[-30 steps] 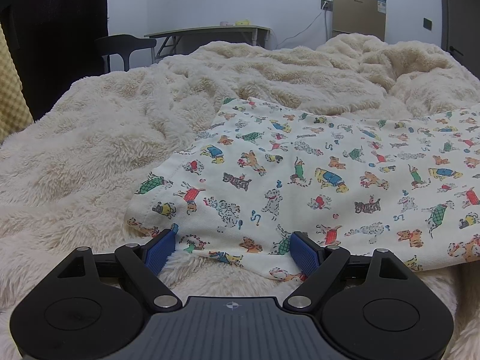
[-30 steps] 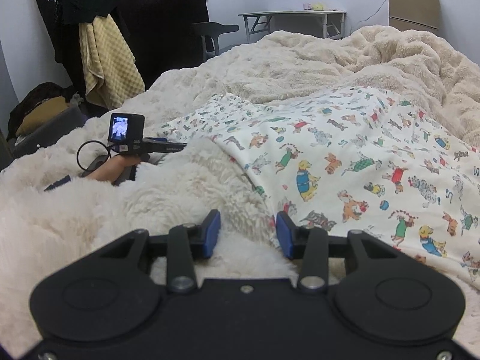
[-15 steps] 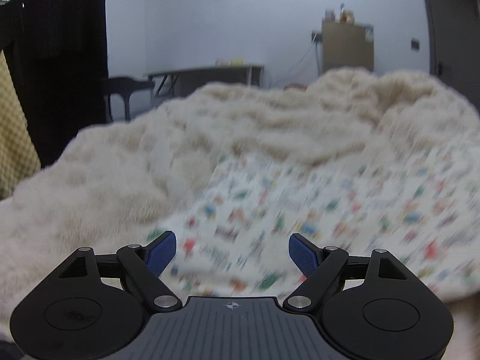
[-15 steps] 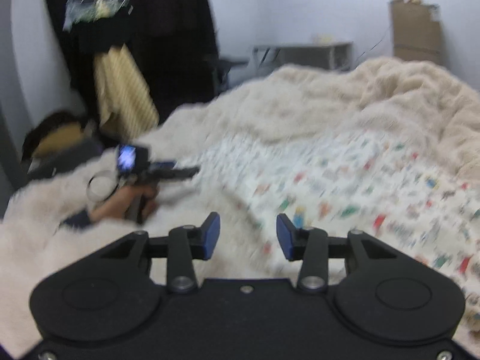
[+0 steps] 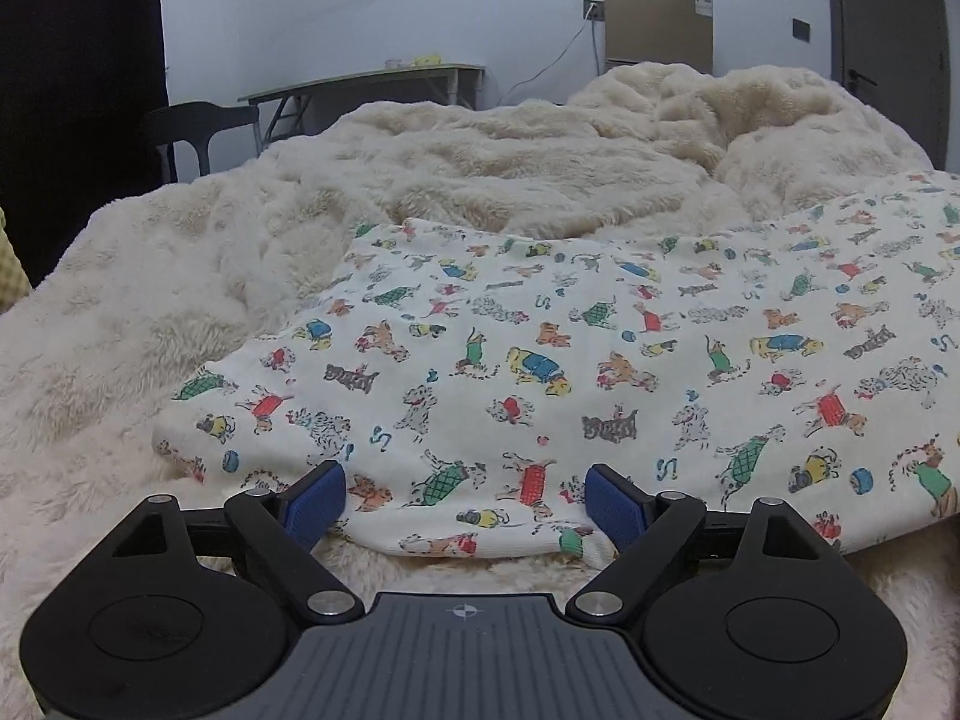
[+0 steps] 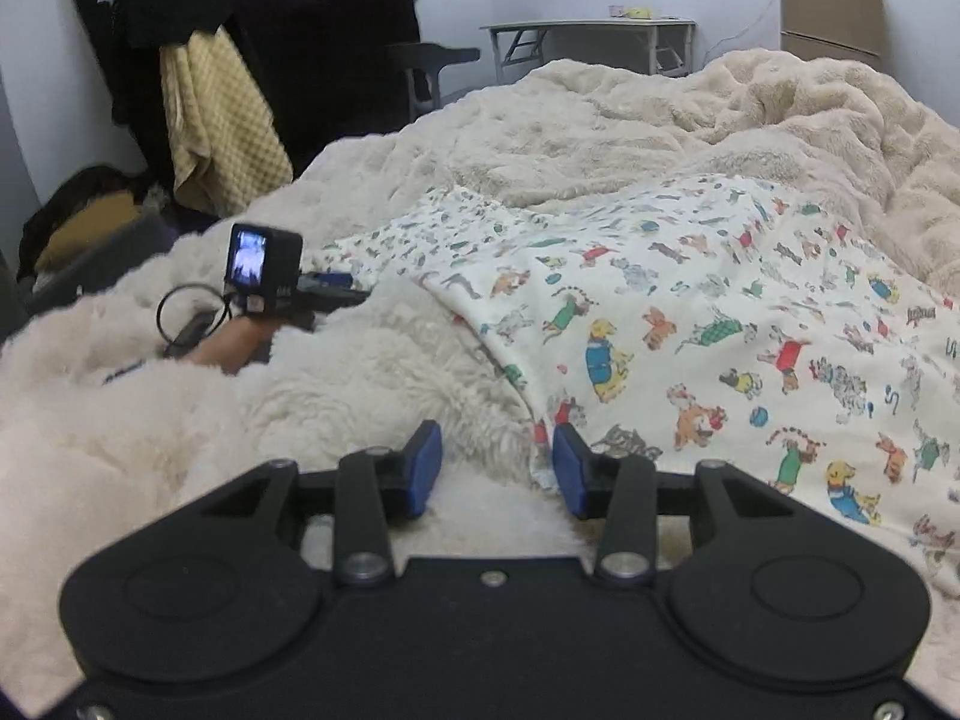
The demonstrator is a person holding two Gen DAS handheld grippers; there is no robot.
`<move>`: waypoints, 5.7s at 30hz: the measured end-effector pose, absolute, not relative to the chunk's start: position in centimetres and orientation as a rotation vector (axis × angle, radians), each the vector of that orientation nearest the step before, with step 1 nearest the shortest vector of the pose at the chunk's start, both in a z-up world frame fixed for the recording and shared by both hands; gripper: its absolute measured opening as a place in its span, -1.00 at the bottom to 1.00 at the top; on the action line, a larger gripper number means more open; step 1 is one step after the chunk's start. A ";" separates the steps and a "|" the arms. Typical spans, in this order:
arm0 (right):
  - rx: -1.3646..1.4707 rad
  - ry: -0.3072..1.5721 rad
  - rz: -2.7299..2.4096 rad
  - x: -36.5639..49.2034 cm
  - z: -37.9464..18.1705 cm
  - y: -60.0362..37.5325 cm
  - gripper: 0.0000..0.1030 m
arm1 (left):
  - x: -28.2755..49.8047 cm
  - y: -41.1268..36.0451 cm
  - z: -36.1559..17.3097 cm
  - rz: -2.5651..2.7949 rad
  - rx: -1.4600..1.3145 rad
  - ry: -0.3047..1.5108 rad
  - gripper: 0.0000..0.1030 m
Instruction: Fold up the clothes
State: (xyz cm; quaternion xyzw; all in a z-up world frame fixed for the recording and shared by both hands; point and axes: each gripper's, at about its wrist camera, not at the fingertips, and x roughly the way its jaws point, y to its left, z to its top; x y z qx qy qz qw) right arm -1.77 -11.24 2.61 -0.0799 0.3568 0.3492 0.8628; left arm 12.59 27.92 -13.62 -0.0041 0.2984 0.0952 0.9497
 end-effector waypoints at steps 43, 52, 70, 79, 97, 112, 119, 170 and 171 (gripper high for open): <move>1.144 0.586 -0.030 -1.8 -4.2 -42.6 0.08 | 12.2 28.0 -14.0 0.195 -0.023 0.596 0.73; 1.282 0.630 -0.090 -2.5 -6.9 -42.1 0.00 | 12.2 28.2 -14.1 0.191 -0.036 0.597 0.74; 1.296 0.702 -0.118 -3.3 -7.1 -39.7 0.14 | 12.3 28.3 -14.1 0.190 -0.043 0.598 0.75; 1.506 0.513 -0.065 1.2 -10.7 -41.8 -0.06 | 12.3 28.4 -14.2 0.190 -0.045 0.599 0.76; 1.417 0.463 -0.127 9.6 -8.4 -42.4 -0.20 | 12.8 28.5 -13.8 0.189 -0.042 0.627 0.75; 1.168 0.305 -0.067 10.3 -1.0 -43.6 -0.68 | 13.4 17.4 2.4 -0.213 0.063 0.488 0.62; 1.069 0.173 -0.051 8.7 6.5 -44.9 -0.69 | 17.0 3.1 3.7 -0.451 0.443 0.565 0.59; -0.181 0.196 -0.045 8.1 26.4 -23.8 -0.65 | 18.0 21.7 8.1 -0.458 -0.382 0.593 0.63; -0.250 0.219 0.005 8.4 24.8 -20.8 -0.64 | 18.3 22.3 7.7 -0.493 -0.439 0.604 0.63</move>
